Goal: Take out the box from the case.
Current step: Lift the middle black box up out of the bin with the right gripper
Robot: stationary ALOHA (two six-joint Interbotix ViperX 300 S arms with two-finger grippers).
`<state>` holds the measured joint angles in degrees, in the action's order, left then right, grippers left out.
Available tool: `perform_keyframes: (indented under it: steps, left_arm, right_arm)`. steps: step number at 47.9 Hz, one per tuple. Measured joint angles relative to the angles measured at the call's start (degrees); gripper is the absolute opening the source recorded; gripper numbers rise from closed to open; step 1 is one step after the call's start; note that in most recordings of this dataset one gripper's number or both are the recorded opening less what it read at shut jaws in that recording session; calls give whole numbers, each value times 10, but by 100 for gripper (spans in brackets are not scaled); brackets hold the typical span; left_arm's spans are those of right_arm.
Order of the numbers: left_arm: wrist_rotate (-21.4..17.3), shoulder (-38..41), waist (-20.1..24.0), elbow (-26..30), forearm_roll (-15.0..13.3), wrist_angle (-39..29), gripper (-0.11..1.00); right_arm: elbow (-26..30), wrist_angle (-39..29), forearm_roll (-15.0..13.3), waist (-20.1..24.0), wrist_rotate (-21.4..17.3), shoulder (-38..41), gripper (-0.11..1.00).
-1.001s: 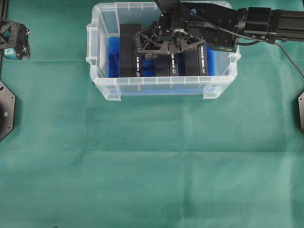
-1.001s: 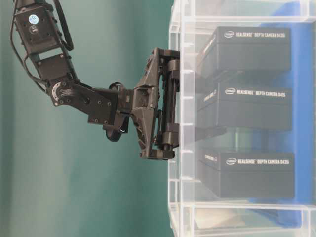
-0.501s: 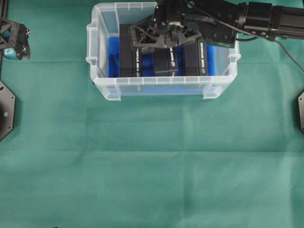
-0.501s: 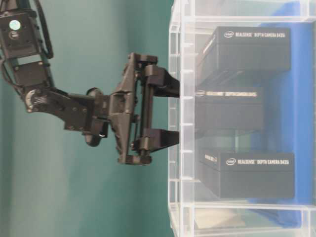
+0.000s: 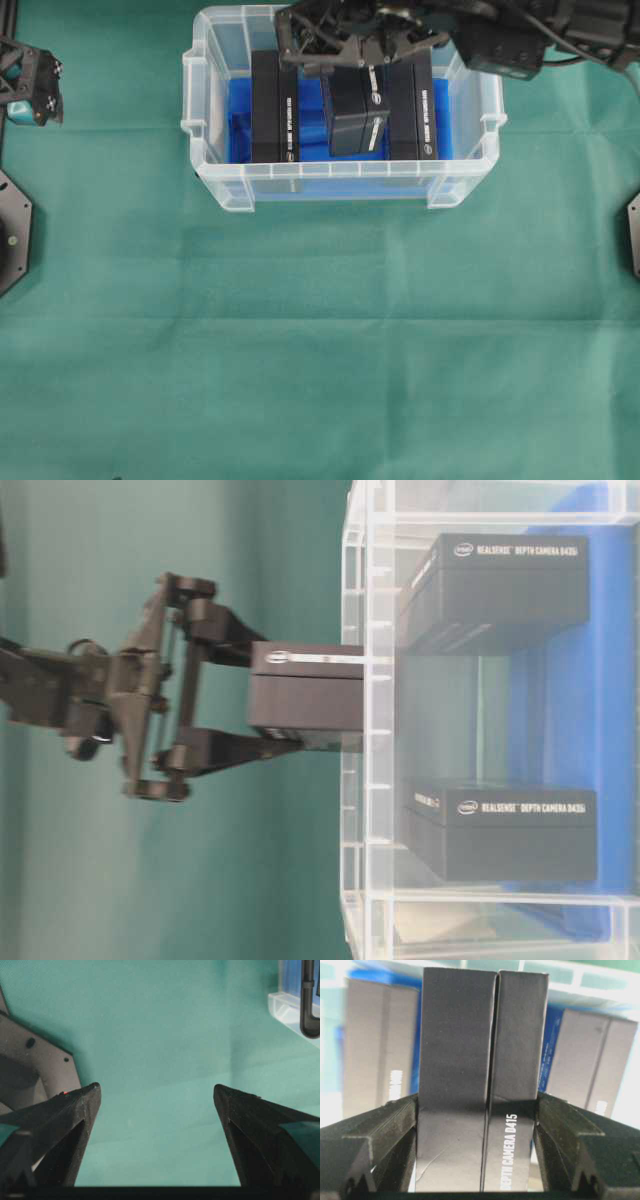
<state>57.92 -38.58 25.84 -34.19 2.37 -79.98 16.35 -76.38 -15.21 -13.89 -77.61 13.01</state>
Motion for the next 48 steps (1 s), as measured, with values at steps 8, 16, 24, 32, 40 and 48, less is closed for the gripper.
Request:
perform_keyframes:
  steps: [8,16,24,32,40,48]
  left_arm:
    - [1,0,-1,0,-1,0,99]
    - [1,-1,0,0,-1,0,99]
    - [6,-1,0,0,-1,-4,99]
    - [6,0,-1,0,-1,-7,99]
    - [7,0,0,0,-1,-8,99]
    - [7,0,-1,0,-1,-8,99]
  right_arm:
    - [28,-24,-12,0,8,-1,68]
    - [53,-38,-14,1,15,-1,68]
    - [82,-58,-25,4,20,-1,68]
    - [101,-76,-37,9,23,-1,68]
    - [103,-78,-39,11,24,-1,68]
    - [103,-80,-38,12,23,-1,68]
